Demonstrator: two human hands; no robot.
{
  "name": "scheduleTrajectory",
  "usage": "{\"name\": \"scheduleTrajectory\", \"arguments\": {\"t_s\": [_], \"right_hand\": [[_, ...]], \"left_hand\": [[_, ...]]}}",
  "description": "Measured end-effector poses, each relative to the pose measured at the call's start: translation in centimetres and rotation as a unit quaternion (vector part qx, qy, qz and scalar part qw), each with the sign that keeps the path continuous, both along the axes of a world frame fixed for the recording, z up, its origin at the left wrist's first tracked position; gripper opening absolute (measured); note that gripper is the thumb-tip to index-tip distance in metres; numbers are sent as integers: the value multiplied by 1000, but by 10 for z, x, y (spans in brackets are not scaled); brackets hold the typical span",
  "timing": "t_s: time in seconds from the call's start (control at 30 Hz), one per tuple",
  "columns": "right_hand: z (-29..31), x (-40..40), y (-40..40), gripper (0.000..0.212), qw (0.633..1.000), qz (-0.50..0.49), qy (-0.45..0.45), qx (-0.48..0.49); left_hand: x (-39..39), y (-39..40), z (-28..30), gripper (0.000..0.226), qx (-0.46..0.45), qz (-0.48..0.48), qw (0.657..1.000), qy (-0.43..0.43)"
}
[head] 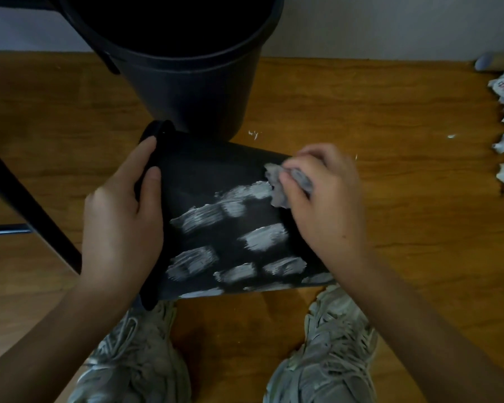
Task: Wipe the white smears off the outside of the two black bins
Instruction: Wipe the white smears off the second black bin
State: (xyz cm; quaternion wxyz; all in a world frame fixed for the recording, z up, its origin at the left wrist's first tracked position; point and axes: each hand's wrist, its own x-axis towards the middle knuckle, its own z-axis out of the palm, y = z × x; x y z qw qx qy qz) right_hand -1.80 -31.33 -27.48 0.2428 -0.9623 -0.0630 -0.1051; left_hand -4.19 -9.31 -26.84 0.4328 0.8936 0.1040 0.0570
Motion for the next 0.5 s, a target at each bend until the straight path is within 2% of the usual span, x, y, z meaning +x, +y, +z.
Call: {"name": "scheduleTrajectory", "arguments": {"t_s": [0.13, 0.3, 0.5], "right_hand": [[7, 10, 40, 18, 998, 60, 0, -4], [7, -1, 57, 30, 994, 98, -42, -4], [15, 0, 37, 43, 992, 122, 10, 8]], "left_hand": [[2, -1, 1, 39, -15, 4, 1000, -7], [1, -2, 4, 40, -19, -1, 1000, -17], [1, -3, 3, 40, -29, 0, 1000, -9]]}}
